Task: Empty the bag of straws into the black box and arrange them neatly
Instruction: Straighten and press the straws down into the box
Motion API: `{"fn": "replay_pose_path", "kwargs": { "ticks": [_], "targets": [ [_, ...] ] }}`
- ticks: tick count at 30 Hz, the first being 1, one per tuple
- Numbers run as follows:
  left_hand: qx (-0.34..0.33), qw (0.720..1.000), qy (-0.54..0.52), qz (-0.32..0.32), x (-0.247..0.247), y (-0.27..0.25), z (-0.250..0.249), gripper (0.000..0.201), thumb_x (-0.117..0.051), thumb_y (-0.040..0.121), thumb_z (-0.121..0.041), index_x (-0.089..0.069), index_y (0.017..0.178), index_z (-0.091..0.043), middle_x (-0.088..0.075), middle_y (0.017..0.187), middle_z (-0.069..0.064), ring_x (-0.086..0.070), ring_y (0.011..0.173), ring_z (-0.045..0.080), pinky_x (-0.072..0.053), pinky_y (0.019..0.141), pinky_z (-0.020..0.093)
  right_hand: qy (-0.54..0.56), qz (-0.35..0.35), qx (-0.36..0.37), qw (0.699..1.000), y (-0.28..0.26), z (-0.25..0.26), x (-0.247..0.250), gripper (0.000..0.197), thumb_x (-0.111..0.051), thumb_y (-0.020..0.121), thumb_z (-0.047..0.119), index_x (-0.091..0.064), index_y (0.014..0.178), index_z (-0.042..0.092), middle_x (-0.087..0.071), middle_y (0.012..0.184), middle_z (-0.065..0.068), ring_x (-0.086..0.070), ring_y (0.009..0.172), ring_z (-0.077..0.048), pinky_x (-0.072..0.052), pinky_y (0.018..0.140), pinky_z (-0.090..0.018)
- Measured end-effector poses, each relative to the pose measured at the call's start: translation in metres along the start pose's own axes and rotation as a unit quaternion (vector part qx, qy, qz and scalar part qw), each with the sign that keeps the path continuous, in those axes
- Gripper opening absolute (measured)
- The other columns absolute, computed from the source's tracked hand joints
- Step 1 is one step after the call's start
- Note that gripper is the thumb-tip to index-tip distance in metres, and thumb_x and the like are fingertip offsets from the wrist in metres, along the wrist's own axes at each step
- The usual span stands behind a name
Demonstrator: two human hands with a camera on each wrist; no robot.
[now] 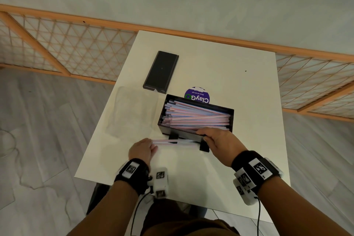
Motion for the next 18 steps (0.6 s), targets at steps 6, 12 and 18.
{"fn": "replay_pose_path", "kwargs": {
  "ticks": [6,12,18],
  "targets": [
    [-0.092,0.992,0.025,0.077,0.047,-0.034,-0.08,0.014,-0.058,0.099,-0.001,-0.06,0.109,0.008,-0.061,0.085,0.014,-0.064,0.079,0.017,-0.061,0.085,0.032,0.013,0.018,-0.012,1.0,0.001,0.005,0.005,0.032,-0.05,0.1,0.018,-0.066,0.127,0.027,-0.072,0.117,0.009,-0.065,0.103,-0.011,-0.04,0.086,-0.012],
    [-0.187,0.972,0.011,0.141,-0.005,-0.09,-0.141,0.004,-0.058,0.1,-0.004,-0.062,0.102,-0.003,-0.061,0.082,0.009,-0.062,0.072,0.014,-0.062,0.085,0.034,0.106,-0.023,-0.047,0.993,-0.004,0.0,0.034,0.033,-0.055,0.093,0.011,-0.071,0.114,0.03,-0.072,0.104,0.021,-0.065,0.093,0.0,-0.048,0.087,-0.014],
    [-0.326,0.914,0.216,0.109,-0.082,-0.094,-0.158,0.012,-0.059,0.098,-0.01,-0.07,0.102,-0.014,-0.07,0.087,0.007,-0.068,0.07,0.014,-0.063,0.081,0.038,0.095,-0.14,-0.084,0.982,-0.01,-0.014,0.105,0.029,-0.052,0.092,0.005,-0.069,0.103,0.026,-0.07,0.096,0.013,-0.063,0.085,-0.009,-0.045,0.077,-0.016]
  ]
}}
Point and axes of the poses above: each hand's wrist, its own y-axis towards the middle knuckle, its own x-axis out of the back of the hand, z = x × y, the point moved 9 cm from there along y, towards the middle knuckle
